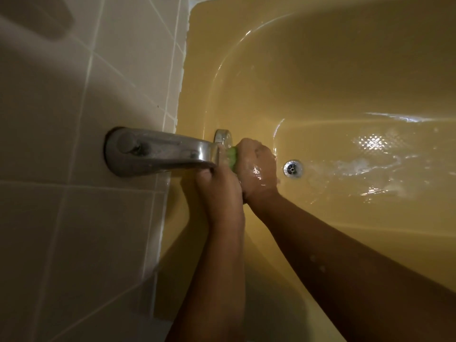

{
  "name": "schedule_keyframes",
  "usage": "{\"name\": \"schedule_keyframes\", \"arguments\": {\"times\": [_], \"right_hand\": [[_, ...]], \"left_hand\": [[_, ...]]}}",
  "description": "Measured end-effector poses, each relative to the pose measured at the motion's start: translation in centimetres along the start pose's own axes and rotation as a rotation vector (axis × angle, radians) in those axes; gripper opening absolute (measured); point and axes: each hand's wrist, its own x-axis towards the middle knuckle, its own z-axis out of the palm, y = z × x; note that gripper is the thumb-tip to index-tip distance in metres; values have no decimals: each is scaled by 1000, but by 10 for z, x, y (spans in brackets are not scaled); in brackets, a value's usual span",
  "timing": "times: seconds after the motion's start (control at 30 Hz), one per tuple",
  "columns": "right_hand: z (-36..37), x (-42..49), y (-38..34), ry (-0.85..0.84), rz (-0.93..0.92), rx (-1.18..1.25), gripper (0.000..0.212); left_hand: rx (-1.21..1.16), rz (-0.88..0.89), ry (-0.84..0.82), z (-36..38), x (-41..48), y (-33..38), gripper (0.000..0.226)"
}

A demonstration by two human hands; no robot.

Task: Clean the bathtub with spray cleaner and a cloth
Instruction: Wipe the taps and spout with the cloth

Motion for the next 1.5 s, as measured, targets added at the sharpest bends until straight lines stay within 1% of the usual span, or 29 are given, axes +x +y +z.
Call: {"name": "schedule_keyframes", "arguments": {"times": [0.1,0.13,0.17,0.2,0.27,0.3,0.33,0.37,0.43,0.47,0.53,0.63,0.7,0.77,0.8,0.83,0.93,0.97,1.0,1.03,1.1,1.17,1.2,1.23,1.3,1.33,1.4,1.47,1.5], "right_hand": [[-9,-2,-12,-101,-20,162,37],[-11,-1,-14,-130,-9,200,30],[-13,-2,-16,-154,18,282,18],[-17,-3,-18,-172,84,345,10],[-24,-2,-16,-204,165,407,17],[-27,-1,-15,-208,171,410,18],[-31,1,-16,-214,164,394,18],[-34,3,-16,-240,158,362,23],[-43,2,-20,-363,173,289,38],[-45,3,-19,-437,187,273,41],[-47,3,-18,-531,202,340,32],[-44,2,-17,-508,274,492,32],[-39,1,-18,-455,278,439,23],[-35,1,-21,-368,272,353,25],[-32,2,-23,-322,278,353,28],[-30,3,-26,-288,296,374,29],[-20,7,-30,-293,362,467,25],[-17,8,-29,-311,400,535,27],[-14,7,-29,-337,440,606,31],[-14,7,-28,-386,471,670,35],[-17,8,-26,-512,482,762,42],[-27,12,-26,-631,423,728,46],[-33,13,-27,-642,367,639,45],[-37,14,-27,-619,290,509,41],[-43,15,-30,-502,67,208,23],[-45,16,-31,-446,-28,93,20],[-46,17,-30,-381,-169,-43,13],[-48,15,-28,-386,-268,-114,21],[-50,12,-29,-411,-273,-130,28]], "left_hand": [[22,-39,-49,3,-13,3,33],[38,-25,-61,4,-14,6,31],[39,-8,-71,4,-16,8,30],[46,-3,-93,3,-19,11,31],[50,-19,-129,4,-22,15,34],[60,1,-135,4,-24,17,33],[80,49,-153,3,-26,15,34],[113,107,-169,3,-27,13,36],[182,183,-180,0,-31,10,40],[214,202,-175,-2,-33,8,41],[245,217,-158,-5,-37,4,41],[215,212,-134,-11,-45,-5,38],[282,243,-61,-13,-49,-7,33],[381,286,51,-13,-53,-6,33],[340,270,85,-13,-53,-8,38],[229,188,95,-12,-53,-9,45],[-158,-247,26,-4,-57,-11,70],[-271,-350,-18,0,-61,-11,78],[-362,-395,-47,4,-62,-11,82],[-440,-398,-53,8,-61,-8,83],[-571,-360,-26,11,-50,-3,79],[-640,-352,-5,13,-36,2,67],[-639,-363,-1,15,-29,3,61],[-629,-377,1,16,-24,3,58],[-622,-395,-11,19,-17,5,54],[-625,-383,-16,19,-13,6,52],[-603,-325,-24,18,-4,7,45],[-516,-274,-31,17,-2,8,39],[-461,-264,-38,18,-4,9,37]]}}
